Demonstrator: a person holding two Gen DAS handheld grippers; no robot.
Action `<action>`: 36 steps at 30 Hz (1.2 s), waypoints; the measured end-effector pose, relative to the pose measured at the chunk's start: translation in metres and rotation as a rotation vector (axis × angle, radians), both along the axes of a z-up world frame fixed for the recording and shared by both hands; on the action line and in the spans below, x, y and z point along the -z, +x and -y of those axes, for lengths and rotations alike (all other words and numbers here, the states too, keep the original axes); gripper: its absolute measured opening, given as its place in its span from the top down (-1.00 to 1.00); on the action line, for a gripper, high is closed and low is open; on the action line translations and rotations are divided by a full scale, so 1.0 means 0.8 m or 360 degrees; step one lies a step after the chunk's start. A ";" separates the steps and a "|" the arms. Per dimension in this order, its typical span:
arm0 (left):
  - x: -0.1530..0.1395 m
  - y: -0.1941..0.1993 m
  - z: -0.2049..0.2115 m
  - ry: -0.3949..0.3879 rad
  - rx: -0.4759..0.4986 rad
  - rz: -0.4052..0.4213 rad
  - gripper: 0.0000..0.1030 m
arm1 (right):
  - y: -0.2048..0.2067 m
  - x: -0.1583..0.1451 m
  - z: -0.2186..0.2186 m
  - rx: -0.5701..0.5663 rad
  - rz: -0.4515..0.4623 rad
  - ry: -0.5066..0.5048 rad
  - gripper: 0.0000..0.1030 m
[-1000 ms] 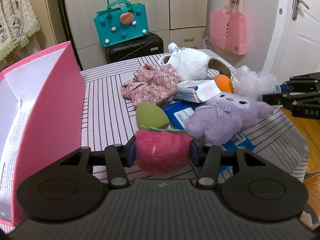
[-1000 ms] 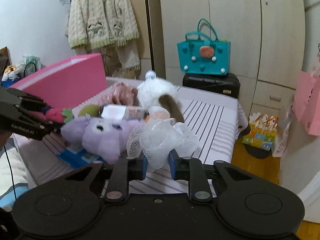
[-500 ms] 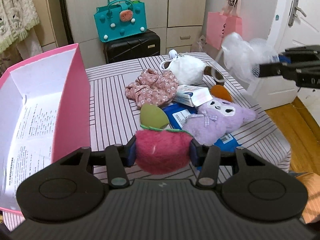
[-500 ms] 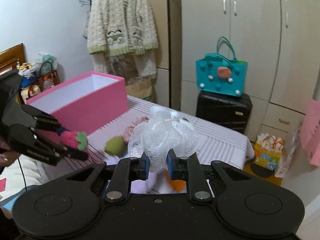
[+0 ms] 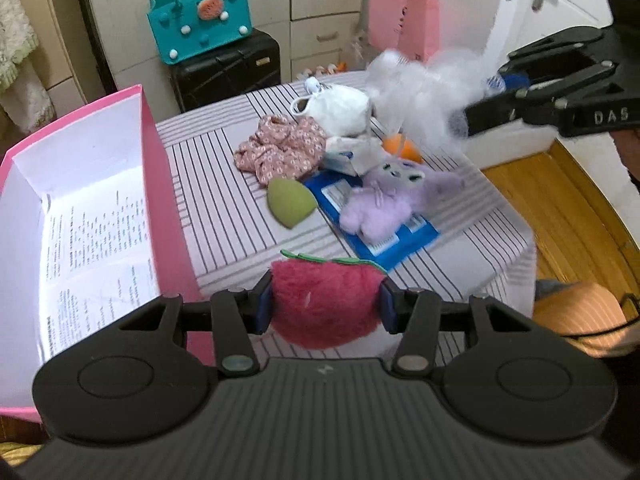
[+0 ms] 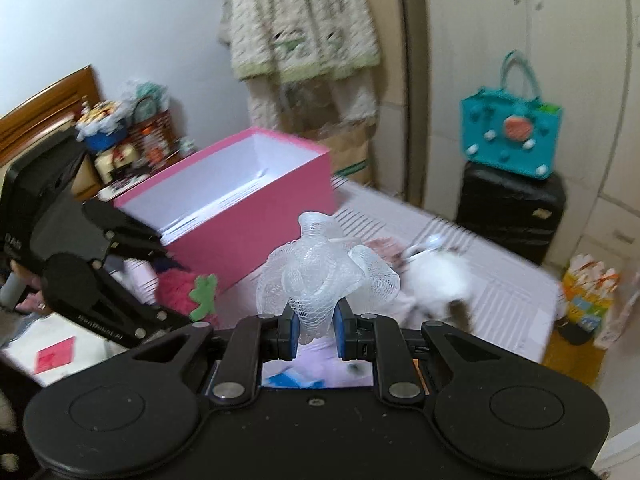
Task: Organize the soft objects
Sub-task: 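Carry the strawberry plush and mesh puff with both grippers over the pink box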
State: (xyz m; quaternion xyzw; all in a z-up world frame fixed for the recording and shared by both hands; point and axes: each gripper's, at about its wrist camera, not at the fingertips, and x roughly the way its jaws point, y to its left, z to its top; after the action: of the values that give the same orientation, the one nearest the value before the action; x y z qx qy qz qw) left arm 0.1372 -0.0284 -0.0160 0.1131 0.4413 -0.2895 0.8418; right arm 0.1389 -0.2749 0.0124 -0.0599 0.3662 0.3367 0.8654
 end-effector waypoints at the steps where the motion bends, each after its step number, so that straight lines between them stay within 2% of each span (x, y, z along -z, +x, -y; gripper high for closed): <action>1: -0.004 -0.004 -0.005 0.0001 0.0008 -0.0023 0.05 | -0.002 0.000 -0.007 -0.0030 -0.0037 0.0003 0.61; 6: -0.019 -0.022 -0.028 0.0005 0.0001 -0.0087 0.05 | -0.017 0.000 -0.041 -0.0162 -0.0193 0.0014 0.61; 11: -0.035 -0.040 -0.061 -0.0019 -0.0055 -0.0039 0.05 | -0.032 0.002 -0.082 -0.0280 -0.0334 0.0026 0.61; 16: -0.054 -0.050 -0.095 -0.0057 -0.0088 0.0047 0.05 | -0.038 -0.005 -0.114 -0.0325 -0.0352 0.0047 0.61; 21: -0.066 -0.051 -0.130 -0.0133 -0.0167 0.0185 0.05 | -0.030 -0.019 -0.141 -0.0366 -0.0289 0.0049 0.61; 25: -0.071 -0.037 -0.159 -0.0204 -0.0229 0.0226 0.05 | -0.012 -0.033 -0.159 -0.0381 -0.0228 0.0067 0.60; 36: -0.083 0.066 -0.202 -0.0304 -0.0433 0.0276 0.04 | 0.054 -0.069 -0.201 -0.0388 0.0077 0.0123 0.60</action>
State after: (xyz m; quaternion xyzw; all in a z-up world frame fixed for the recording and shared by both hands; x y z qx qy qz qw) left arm 0.1896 0.1330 0.0506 -0.0035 0.3490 -0.2027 0.9150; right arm 0.1821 -0.1143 0.0672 -0.0788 0.3221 0.4518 0.8282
